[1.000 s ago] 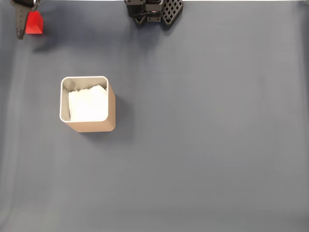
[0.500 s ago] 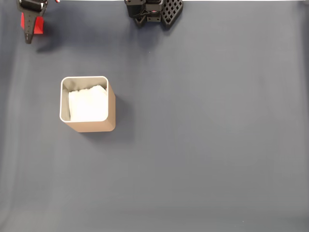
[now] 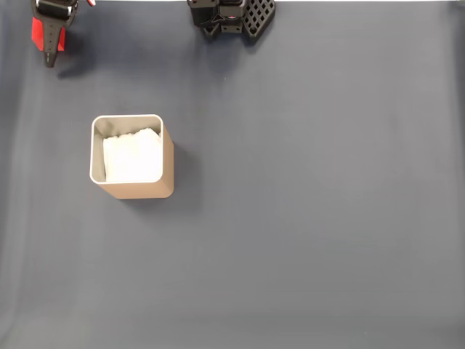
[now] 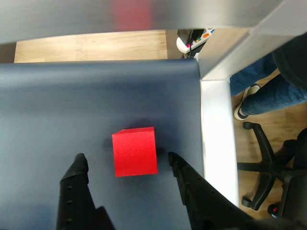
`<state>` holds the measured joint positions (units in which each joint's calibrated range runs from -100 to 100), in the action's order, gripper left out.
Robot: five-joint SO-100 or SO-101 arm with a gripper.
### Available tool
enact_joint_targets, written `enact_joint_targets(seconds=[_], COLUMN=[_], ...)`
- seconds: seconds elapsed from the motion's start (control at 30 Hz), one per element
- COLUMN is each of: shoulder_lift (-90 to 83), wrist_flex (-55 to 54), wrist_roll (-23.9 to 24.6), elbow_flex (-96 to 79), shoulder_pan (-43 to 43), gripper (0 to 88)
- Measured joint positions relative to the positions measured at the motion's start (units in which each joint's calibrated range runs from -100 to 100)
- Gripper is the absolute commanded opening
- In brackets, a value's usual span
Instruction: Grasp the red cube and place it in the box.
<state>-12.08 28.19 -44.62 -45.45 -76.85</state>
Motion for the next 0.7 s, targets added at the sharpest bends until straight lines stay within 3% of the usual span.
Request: enact_joint_targets(seconds=[0.23,0.7], shoulder_lift=[0.0,-0.1], wrist_flex=[-0.6,-3.2], wrist_roll=[0.0,-0.4], elbow_flex=[0.0,0.0], shoulder_pan=[0.0,0.5], gripper=[38.7,18.1])
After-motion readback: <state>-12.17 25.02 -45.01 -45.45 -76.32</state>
